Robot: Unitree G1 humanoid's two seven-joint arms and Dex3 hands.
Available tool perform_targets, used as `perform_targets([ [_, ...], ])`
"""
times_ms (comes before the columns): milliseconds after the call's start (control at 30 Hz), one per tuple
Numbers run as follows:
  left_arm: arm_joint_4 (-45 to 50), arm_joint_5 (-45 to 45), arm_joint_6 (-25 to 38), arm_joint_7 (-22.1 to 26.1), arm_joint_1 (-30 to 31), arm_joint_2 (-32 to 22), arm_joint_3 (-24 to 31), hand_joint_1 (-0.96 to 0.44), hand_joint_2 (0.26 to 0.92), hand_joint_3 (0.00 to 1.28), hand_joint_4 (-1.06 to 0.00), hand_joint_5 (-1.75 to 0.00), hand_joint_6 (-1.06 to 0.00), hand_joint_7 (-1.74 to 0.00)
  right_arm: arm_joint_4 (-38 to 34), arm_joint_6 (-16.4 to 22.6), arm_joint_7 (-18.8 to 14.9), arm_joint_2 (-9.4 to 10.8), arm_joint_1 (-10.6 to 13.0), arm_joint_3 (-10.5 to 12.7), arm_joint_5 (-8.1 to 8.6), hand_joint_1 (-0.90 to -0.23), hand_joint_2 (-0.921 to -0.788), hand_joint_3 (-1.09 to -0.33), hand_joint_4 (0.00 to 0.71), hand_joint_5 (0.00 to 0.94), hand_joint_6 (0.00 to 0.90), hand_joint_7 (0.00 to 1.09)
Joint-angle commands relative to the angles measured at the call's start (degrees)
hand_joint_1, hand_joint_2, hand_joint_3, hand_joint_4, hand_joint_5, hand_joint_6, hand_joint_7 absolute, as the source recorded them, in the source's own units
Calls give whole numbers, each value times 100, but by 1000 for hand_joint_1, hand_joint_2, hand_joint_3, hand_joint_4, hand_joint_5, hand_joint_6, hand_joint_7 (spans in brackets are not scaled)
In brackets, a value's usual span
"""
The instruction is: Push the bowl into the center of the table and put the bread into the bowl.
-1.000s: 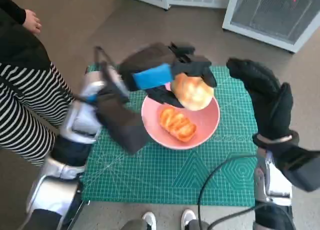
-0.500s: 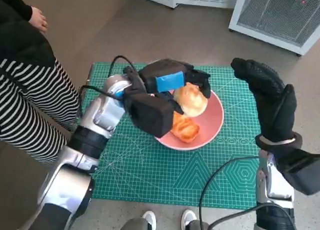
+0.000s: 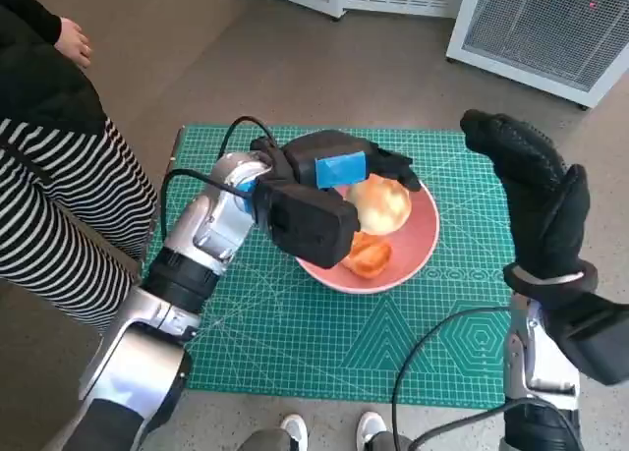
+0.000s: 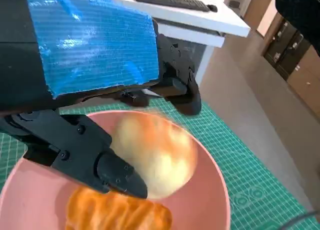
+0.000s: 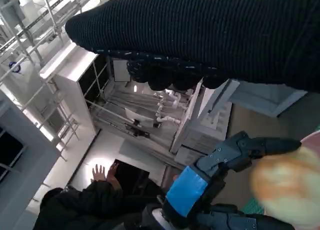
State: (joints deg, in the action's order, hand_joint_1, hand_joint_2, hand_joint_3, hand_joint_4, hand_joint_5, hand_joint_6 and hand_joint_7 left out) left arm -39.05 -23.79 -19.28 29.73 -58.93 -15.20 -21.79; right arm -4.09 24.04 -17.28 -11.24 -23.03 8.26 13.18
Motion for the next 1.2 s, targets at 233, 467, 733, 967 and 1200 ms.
perform_targets([
  [233,117,963,-122,273,244,-78,658,-548,908,33,-65,0,-216,-99,11,-189,35,-20,-17,4,-5,-708,-921,-671,121,0,10,477],
  [467,370,1873,-517,177,602,-77,1395,-749,920,352,-63,-2,-217,-85,-3,-242,-4,-46,-133,16,40,-706,-921,-661,125,3,13,481],
  [733,935,3144,-594,294,1137,87,2179,-802,921,580,-75,-6,-230,-91,53,-362,-2,-80,-274,32,58,-708,-921,-656,130,5,13,483],
  [967,1915,4005,-307,82,1696,457,2553,-788,921,678,-91,-13,-33,-464,7,-427,41,-83,-475,33,-2,-710,-921,-657,136,7,19,488],
  [1200,2032,4456,-355,65,1979,687,2808,-801,921,662,-77,-8,-1,-496,-68,-447,102,-33,-674,-30,-107,-702,-921,-661,137,6,22,490],
])
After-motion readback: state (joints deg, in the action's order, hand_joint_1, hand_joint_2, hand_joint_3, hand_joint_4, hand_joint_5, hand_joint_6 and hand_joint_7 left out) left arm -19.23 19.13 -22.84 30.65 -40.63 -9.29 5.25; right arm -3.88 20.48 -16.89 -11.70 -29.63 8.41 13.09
